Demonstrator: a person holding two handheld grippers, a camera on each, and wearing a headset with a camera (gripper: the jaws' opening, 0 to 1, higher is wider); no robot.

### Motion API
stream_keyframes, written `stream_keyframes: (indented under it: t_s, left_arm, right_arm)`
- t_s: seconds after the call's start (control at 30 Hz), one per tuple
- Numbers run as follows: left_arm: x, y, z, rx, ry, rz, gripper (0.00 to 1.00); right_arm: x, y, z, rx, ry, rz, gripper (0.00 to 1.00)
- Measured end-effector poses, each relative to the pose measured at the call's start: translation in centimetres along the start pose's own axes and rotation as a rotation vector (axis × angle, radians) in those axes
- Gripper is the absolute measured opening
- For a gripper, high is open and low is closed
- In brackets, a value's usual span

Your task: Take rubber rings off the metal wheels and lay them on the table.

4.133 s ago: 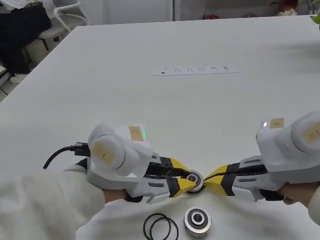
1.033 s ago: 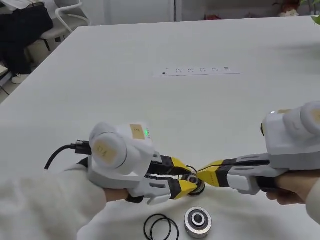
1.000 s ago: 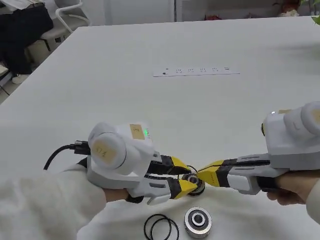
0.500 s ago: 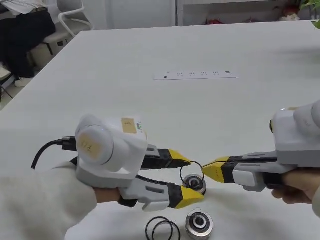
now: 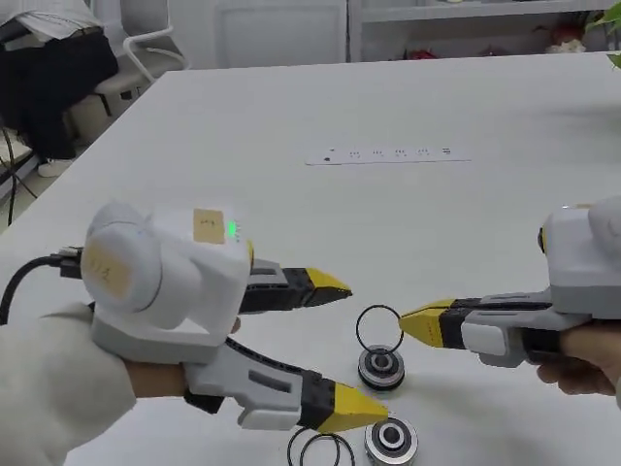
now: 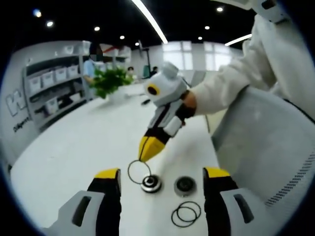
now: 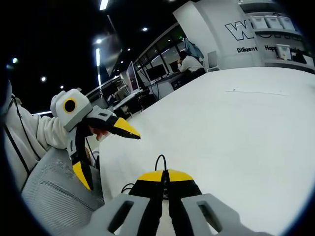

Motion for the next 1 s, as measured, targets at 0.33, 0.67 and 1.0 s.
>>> stream_keyframes:
  t_s: [0.33, 0.67, 1.0]
  left_arm:
    - [0.4, -1.0, 3.5, -0.001, -0.074, 0.002, 0.80]
    - [-0.2, -1.0, 7.5, 0.006, -0.153, 0.017, 0.91]
    - [-1.2, 0.0, 10.4, 0.010, -0.226, 0.052, 0.93]
  right_arm:
    - [0.8, -0.7, 0.0, -0.007, -0.014, 0.002, 0.00]
    - [1.9, -1.1, -0.1, -0.005, -0.041, 0.011, 0.00]
    - [2.9, -1.2, -0.4, 0.011, -0.070, 0.027, 0.00]
Point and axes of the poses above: the centre of the closed fingertips' face, and the gripper's own axes: z roughly backward along the fingers, x roughly to its left, y roughly out of its underside, the point moved 6 cm from there along z, roughly backward along the fingers, and after that the axes turned 13 degrees about -x, right-handed, at the moved point
